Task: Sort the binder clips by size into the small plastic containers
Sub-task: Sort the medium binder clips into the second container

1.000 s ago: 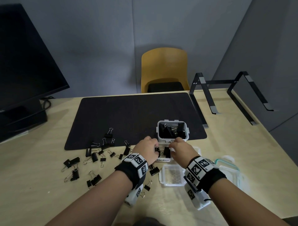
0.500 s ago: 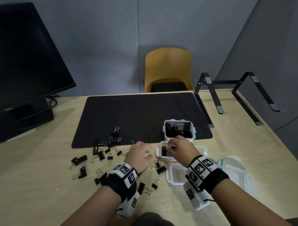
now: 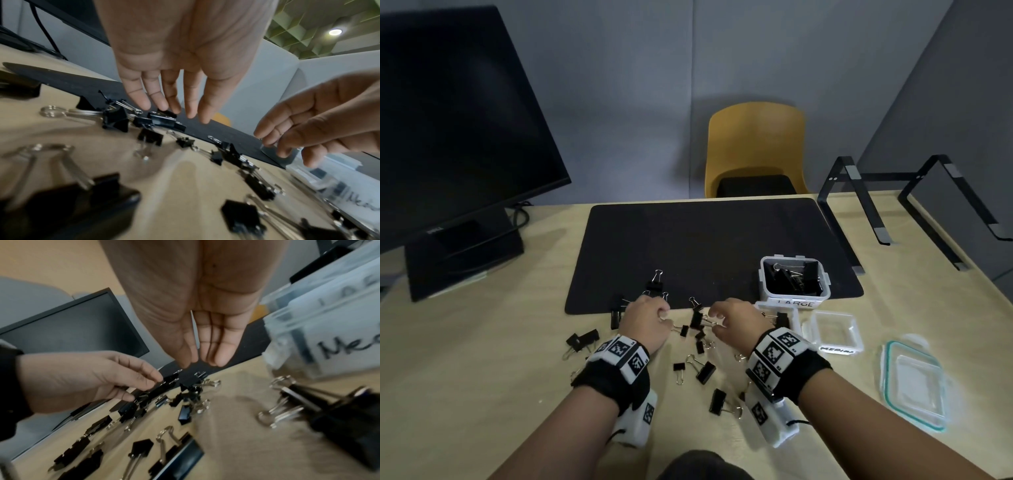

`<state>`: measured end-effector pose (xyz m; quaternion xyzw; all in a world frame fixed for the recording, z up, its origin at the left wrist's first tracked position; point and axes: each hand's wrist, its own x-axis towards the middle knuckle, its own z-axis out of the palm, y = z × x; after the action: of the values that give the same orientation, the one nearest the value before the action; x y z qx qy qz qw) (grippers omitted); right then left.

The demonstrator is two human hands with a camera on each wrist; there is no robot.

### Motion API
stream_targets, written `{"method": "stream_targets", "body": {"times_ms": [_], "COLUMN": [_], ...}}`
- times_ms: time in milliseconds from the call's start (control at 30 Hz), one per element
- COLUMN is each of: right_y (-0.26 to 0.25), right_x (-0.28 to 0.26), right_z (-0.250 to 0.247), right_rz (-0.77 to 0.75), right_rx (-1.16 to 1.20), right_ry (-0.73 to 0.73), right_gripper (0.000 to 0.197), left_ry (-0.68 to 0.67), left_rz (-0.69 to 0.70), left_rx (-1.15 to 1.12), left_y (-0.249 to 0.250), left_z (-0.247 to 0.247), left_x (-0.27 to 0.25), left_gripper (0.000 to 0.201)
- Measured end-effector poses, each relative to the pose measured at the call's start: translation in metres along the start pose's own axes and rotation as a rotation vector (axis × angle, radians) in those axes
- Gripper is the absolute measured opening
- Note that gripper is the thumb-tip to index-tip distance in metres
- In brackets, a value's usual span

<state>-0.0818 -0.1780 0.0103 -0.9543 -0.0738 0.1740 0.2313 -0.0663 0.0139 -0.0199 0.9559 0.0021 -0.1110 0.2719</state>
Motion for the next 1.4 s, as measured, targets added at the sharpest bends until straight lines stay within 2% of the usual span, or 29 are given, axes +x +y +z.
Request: {"method": "stream_targets", "body": {"times_ms": [133,233,500,733,933,1100,1233,1400], "right_y": [-0.016,-0.021,-0.023,-0.02,-0.009,0.009,0.027,0.05], "right_x": [0.013,0.02,0.027,0.022,0.011,-0.003,-0.014,-0.027], "right_z": [0.016,0.026,0.03,0.02,0.002,-0.016,-0.031,-0.048], "right_rz": [-0.005,-0.007,0.048,0.078,0.096,0.125,0.114,0.138], "right_rx": [0.011,-0.003,-0.011,0.084,0.175,0.191,0.194,0.143], "right_ry": [-0.018,-0.018,0.003,0.119,0.185,0.247,0.258,0.262], "right_gripper": [0.036,0.034,0.03,0.035,0.029,0.035,0.022,0.013], "left_ry": [0.026,0.041,-0.018,-0.033,-0.054,-0.016,0.019,-0.056], "left_rz": [-0.059,-0.1,-0.113,-0.176,-0.158,-0.106,-0.073,0.104], "left_rx": [0.035,0.031,0.098,0.214,0.154,0.086,0.003,-0.13], "left_y": [-0.01,-0.015,-0.014,-0.004,-0.005,0.004,0.017,0.043], "left_z": [-0.011,-0.017,-0.024,-0.017,-0.018,-0.018,-0.011,-0.003], "left_x": [0.013,0.024,0.057,0.074,0.079,0.071,0.062,0.045], "left_gripper": [0.027,0.028,0.034,0.055,0.036,0.022,0.017,0.017]}}
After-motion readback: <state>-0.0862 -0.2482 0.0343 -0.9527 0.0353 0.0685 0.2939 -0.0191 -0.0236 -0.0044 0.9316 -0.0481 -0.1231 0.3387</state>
